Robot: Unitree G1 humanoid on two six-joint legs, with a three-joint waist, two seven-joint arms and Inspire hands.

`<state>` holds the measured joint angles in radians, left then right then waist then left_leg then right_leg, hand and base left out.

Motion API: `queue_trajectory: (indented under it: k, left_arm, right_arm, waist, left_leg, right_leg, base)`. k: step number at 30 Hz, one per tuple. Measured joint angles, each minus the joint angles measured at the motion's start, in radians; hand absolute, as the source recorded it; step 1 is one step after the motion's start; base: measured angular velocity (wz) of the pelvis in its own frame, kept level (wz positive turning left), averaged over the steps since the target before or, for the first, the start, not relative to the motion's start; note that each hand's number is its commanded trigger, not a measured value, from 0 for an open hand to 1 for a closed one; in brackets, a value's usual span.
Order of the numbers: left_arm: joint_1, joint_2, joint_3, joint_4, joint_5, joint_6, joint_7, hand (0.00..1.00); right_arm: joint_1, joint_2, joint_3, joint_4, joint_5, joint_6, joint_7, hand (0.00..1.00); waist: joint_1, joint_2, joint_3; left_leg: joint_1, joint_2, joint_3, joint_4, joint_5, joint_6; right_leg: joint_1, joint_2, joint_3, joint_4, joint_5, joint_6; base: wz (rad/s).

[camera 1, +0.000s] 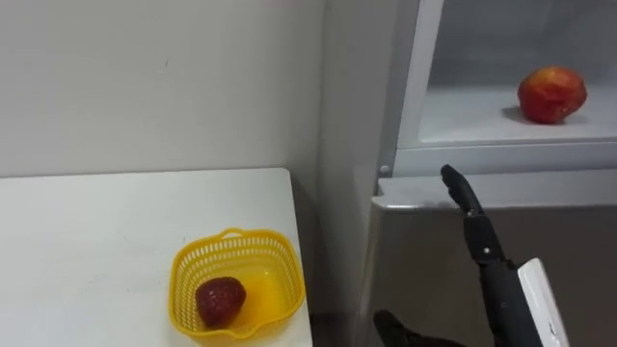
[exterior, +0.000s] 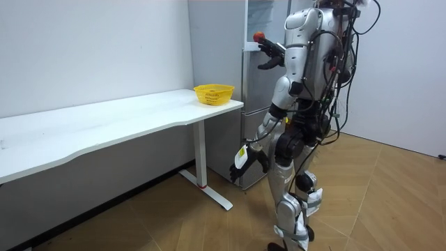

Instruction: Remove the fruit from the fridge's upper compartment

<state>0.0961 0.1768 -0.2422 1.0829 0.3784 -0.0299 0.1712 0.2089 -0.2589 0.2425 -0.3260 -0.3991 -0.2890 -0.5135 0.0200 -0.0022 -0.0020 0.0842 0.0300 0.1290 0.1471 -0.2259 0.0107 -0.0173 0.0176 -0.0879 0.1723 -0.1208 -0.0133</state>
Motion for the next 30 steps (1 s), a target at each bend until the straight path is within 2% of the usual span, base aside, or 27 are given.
queue_trajectory:
  k: [3, 7, 14, 16, 17, 20, 23, 26, 30]
  left_arm:
    - [0.001, 0.005, -0.012, 0.012, -0.028, -0.001, 0.01, 0.0]
    - [0.011, 0.012, -0.019, 0.022, -0.045, -0.001, 0.019, 0.0]
    - [0.023, 0.025, -0.052, 0.037, -0.074, -0.006, 0.041, 0.0]
    - [0.032, 0.025, -0.051, 0.036, -0.07, -0.006, 0.041, 0.0]
    - [0.033, 0.025, -0.045, 0.036, -0.066, -0.005, 0.041, 0.0]
    - [0.036, 0.025, -0.024, 0.033, -0.052, -0.001, 0.032, 0.0]
    - [0.053, 0.027, 0.012, 0.015, -0.052, 0.016, 0.024, 0.0]
    - [0.056, 0.029, 0.034, 0.002, -0.031, 0.027, 0.012, 0.0]
    - [0.048, 0.035, 0.036, -0.006, -0.014, 0.03, -0.009, 0.0]
  right_arm:
    - [-0.004, 0.0, -0.001, 0.0, 0.006, 0.002, -0.031, 0.0]
    - [-0.036, 0.0, -0.014, 0.0, 0.004, 0.003, -0.087, 0.0]
    - [-0.08, 0.0, -0.055, 0.0, 0.007, -0.006, -0.2, 0.0]
    - [-0.092, 0.0, -0.073, 0.001, 0.006, -0.006, -0.21, 0.0]
    - [-0.099, -0.001, -0.089, 0.002, 0.011, -0.006, -0.213, 0.0]
    - [-0.135, -0.005, -0.154, 0.003, 0.038, -0.005, -0.218, 0.0]
    - [-0.185, -0.025, -0.218, 0.007, 0.059, -0.001, -0.245, 0.0]
    - [-0.246, -0.027, -0.274, 0.055, 0.063, 0.008, -0.26, 0.0]
    - [-0.308, -0.03, -0.318, 0.142, 0.075, 0.03, -0.255, 0.0]
  waist:
    - [-0.001, -0.003, 0.0013]
    - [-0.021, -0.013, 0.0022]
    - [-0.024, -0.028, -0.0024]
    - [-0.022, -0.031, 0.0006]
    - [-0.019, -0.032, 0.0053]
    - [-0.019, -0.035, 0.0073]
    - [-0.023, -0.04, 0.0046]
    - [-0.042, -0.052, 0.0011]
    - [-0.052, -0.06, 0.0017]
  left_leg:
    - [0.0, 0.0, 0.0, 0.0, 0.0, 0.0]
    - [-0.001, 0.0, 0.0, 0.0, 0.0, 0.0]
    - [0.001, 0.0, -0.001, 0.003, 0.0, 0.0]
    - [0.006, 0.0, 0.0, 0.003, 0.0, 0.0]
    - [0.01, 0.001, -0.001, 0.003, 0.0, 0.0]
    - [0.011, 0.001, -0.001, -0.005, 0.0, 0.0]
    - [0.007, 0.002, -0.003, -0.006, 0.0, 0.0]
    - [-0.002, 0.002, -0.015, 0.001, 0.0, 0.0]
    - [-0.003, 0.002, -0.024, 0.006, 0.0, 0.0]
  right_leg:
    - [-0.001, 0.0, 0.0, 0.002, 0.0, 0.0]
    - [-0.001, 0.001, 0.0, 0.002, 0.0, 0.0]
    - [0.005, 0.0, -0.001, -0.002, 0.0, 0.0]
    - [0.009, 0.0, -0.003, -0.002, 0.0, 0.0]
    - [0.013, 0.001, -0.004, -0.002, 0.0, 0.0]
    - [0.011, 0.001, -0.006, -0.003, 0.0, 0.0]
    - [0.006, 0.002, -0.008, -0.002, 0.0, 0.0]
    - [0.007, 0.0, -0.023, -0.002, 0.0, 0.0]
    - [0.01, -0.002, -0.037, -0.002, 0.0, 0.0]
  base:
    - [-0.02]
    - [0.0]
    - [0.0]
    - [0.0]
    - [0.0]
    - [0.0]
    - [0.0]
    - [0.13]
    - [0.07]
